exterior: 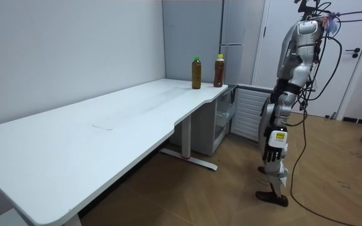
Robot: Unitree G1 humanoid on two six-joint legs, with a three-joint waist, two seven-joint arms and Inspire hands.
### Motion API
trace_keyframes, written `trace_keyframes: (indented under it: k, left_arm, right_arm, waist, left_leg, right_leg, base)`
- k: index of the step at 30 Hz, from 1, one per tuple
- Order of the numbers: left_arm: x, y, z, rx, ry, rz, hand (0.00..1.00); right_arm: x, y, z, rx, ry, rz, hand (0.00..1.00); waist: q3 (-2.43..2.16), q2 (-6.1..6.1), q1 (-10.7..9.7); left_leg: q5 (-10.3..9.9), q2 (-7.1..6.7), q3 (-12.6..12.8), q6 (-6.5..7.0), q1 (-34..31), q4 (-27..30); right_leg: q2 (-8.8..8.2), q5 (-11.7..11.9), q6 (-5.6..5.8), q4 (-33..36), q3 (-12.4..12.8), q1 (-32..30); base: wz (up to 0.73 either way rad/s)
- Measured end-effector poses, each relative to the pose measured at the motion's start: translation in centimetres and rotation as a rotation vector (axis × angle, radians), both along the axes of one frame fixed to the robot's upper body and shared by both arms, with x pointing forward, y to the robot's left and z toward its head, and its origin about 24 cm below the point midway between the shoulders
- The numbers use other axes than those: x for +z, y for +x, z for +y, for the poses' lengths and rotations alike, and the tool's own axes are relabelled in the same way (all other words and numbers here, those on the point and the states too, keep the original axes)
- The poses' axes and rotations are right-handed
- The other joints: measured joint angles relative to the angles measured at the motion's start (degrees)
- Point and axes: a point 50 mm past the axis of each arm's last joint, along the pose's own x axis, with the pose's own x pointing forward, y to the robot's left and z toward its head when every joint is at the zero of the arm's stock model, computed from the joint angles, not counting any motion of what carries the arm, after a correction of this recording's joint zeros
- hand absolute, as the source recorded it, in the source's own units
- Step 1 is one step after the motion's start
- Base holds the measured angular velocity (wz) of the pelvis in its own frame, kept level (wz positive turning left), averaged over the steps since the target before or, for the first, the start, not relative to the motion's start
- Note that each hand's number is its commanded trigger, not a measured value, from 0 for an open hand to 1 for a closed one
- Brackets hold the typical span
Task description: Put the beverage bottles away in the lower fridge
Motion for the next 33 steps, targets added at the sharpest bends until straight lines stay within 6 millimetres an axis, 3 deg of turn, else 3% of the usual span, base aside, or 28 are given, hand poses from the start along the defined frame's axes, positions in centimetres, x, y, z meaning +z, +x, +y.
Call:
trace_keyframes:
  k: [3, 5, 6, 8, 16, 23, 25, 29, 30, 33]
  left_arm:
    - [1.0, 1.6, 1.2, 0.024, 0.095, -0.065, 0.00]
    - [1.7, 2.6, 1.6, 0.035, 0.144, -0.097, 0.00]
    - [2.5, 3.5, 2.0, 0.049, 0.180, -0.135, 0.00]
    - [3.8, 5.0, 2.7, 0.060, 0.245, -0.203, 0.00]
    - [11.3, 10.5, 4.4, -0.019, 0.620, -0.468, 0.00]
    - [18.1, 13.2, 3.8, -0.107, 0.875, -0.690, 0.00]
    - [20.9, 13.9, 3.0, -0.120, 0.926, -0.816, 0.00]
    - [23.4, 14.4, 2.2, -0.179, 0.989, -0.929, 0.00]
    - [24.1, 14.7, 1.8, -0.198, 0.983, -0.972, 0.00]
    - [25.7, 15.5, 0.7, -0.252, 0.977, -1.069, 0.00]
  right_arm:
    - [0.1, 0.2, -0.3, 0.041, -0.025, -0.010, 0.00]
    - [0.2, 0.2, -0.3, 0.053, -0.030, -0.009, 0.00]
    - [0.2, 0.3, -0.4, 0.061, -0.033, -0.010, 0.00]
    - [0.3, 0.4, -0.5, 0.089, -0.044, -0.010, 0.00]
    - [0.5, 0.0, -1.3, 0.175, -0.084, -0.005, 0.00]
    - [0.5, -1.1, -1.4, 0.180, -0.061, 0.019, 0.00]
    - [0.5, -1.9, -1.5, 0.188, -0.063, 0.042, 0.00]
    - [0.4, -3.0, -1.3, 0.205, -0.055, 0.093, 0.00]
    - [0.4, -3.7, -1.3, 0.206, -0.051, 0.115, 0.00]
    - [0.3, -4.4, -1.2, 0.231, -0.042, 0.156, 0.00]
  waist:
    - [-0.04, 0.27, 0.3]
    - [-0.31, 0.75, 0.3]
    - [-0.07, 0.30, 0.4]
    - [-0.10, 0.37, 0.8]
    - [-0.24, 0.74, 1.6]
    - [-0.29, 0.73, 1.4]
    - [-0.30, 0.84, 1.2]
    - [-0.21, 1.31, 0.0]
    - [0.05, 1.02, -0.2]
    - [0.01, 1.16, -0.3]
  left_leg:
    - [0.0, -0.04, 0.0, 0.02, 0.0, 0.0]
    - [0.0, -0.06, 0.0, 0.02, 0.0, 0.0]
    - [0.0, -0.06, 0.0, 0.02, 0.0, 0.0]
    - [0.0, -0.07, -0.1, 0.02, 0.0, 0.0]
    - [0.0, -0.21, -1.4, 0.03, -0.1, 0.1]
    - [0.1, -0.27, -1.6, 0.07, 0.0, 0.2]
    - [0.1, -0.27, -1.8, 0.07, 0.1, 0.2]
    - [0.1, -0.28, -2.3, 0.06, 0.9, 0.1]
    - [0.1, -0.28, -2.3, 0.06, 0.9, 0.2]
    - [0.1, -0.28, -2.2, 0.06, 0.5, 0.4]
  right_leg:
    - [-0.01, 0.0, 0.00, 0.0, -0.1, -0.1]
    - [-0.01, 0.0, 0.01, 0.0, -0.1, -0.1]
    - [-0.01, 0.0, 0.01, 0.0, 0.0, -0.1]
    - [0.00, 0.0, 0.01, 0.0, 0.0, -0.1]
    - [0.04, 0.0, 0.01, 0.0, -0.2, -0.2]
    - [0.01, 0.0, 0.01, 0.0, -0.1, -0.2]
    - [0.01, 0.0, 0.00, 0.0, -0.3, 0.3]
    - [0.03, 0.0, 0.00, -0.1, -0.5, 1.2]
    - [0.02, 0.0, 0.00, -0.1, -0.6, 1.2]
    - [0.08, 0.0, 0.00, 0.0, -0.2, 1.1]
  base:
    - [-0.01]
    - [0.00]
    - [0.00]
    - [0.00]
    - [0.00]
    - [0.00]
    - [0.02]
    - [0.05]
    - [0.00]
    - [-0.02]
